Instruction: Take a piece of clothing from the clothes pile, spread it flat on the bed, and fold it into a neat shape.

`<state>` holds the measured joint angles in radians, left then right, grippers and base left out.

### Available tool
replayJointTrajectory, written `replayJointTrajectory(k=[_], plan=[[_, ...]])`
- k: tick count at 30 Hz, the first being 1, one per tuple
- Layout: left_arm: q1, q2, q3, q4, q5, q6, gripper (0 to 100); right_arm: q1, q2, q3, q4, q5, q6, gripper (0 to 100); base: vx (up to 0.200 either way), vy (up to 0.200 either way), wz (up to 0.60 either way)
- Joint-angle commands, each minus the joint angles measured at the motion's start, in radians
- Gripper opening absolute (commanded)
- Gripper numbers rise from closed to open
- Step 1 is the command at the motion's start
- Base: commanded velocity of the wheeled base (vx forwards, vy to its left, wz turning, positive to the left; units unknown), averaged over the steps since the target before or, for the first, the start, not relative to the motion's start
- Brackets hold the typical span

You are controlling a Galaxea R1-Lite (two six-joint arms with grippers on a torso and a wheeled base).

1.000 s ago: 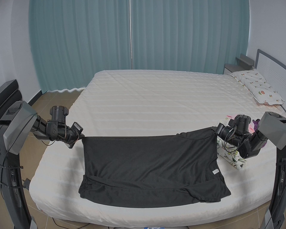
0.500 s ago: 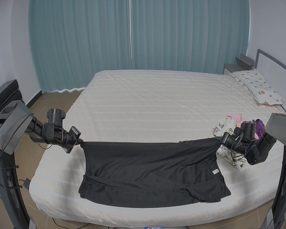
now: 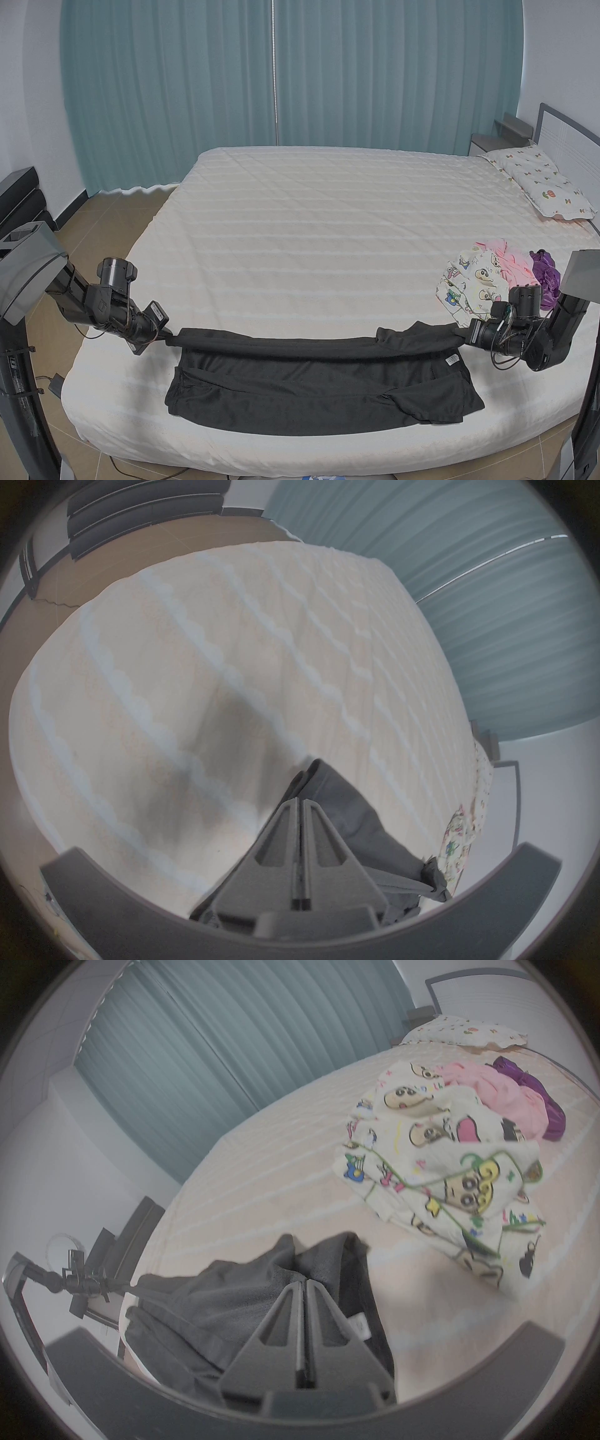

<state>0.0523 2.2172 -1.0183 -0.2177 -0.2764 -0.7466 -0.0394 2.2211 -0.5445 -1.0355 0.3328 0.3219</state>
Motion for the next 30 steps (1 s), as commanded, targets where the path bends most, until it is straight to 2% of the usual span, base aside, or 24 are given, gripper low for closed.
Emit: replayJointTrajectory(k=[1,5,9,12,13,17,18,24,25,27,30], plan=[[0.000,-0.002,0.053,0.003,0.005,0.038,0,0.001,0.000,0.061,0.000,0.002,-0.029,0,0.000,0.000,0.00],[-0.002,0.006,0.076,0.003,0.031,0.067,0,0.003,0.014,0.101,0.000,0.002,-0.076,0,0.000,0.000,0.00],[-0.016,0.006,0.099,0.006,0.075,0.110,0,0.006,0.040,0.112,-0.011,0.000,-0.083,0,0.000,0.000,0.00],[-0.019,0.006,0.103,0.006,0.080,0.116,0,0.004,0.043,0.113,-0.015,-0.001,-0.081,0,0.000,0.000,0.00],[-0.031,0.007,0.115,0.009,0.109,0.128,0,0.004,0.057,0.126,-0.060,-0.003,-0.076,0,0.000,0.000,0.00],[-0.043,0.007,0.118,0.021,0.128,0.131,0,0.004,0.078,0.138,-0.101,-0.006,-0.075,0,0.000,0.000,0.00],[-0.049,0.004,0.121,0.037,0.131,0.139,100,0.006,0.089,0.139,-0.113,-0.009,-0.073,100,0.000,0.000,0.00],[-0.054,-0.008,0.126,0.077,0.137,0.148,100,-0.001,0.043,0.139,-0.146,0.000,-0.018,100,0.000,0.000,0.00],[-0.052,-0.014,0.127,0.087,0.137,0.144,100,-0.004,-0.009,0.136,-0.156,0.006,0.059,100,0.000,0.000,0.00],[-0.040,-0.039,0.135,0.092,0.134,0.133,100,-0.004,-0.054,0.129,-0.159,0.022,0.147,100,0.000,0.000,0.00],[0.000,-0.091,0.136,0.090,0.108,0.064,100,0.010,-0.073,0.126,-0.159,0.052,0.213,100,0.000,0.000,0.00]])
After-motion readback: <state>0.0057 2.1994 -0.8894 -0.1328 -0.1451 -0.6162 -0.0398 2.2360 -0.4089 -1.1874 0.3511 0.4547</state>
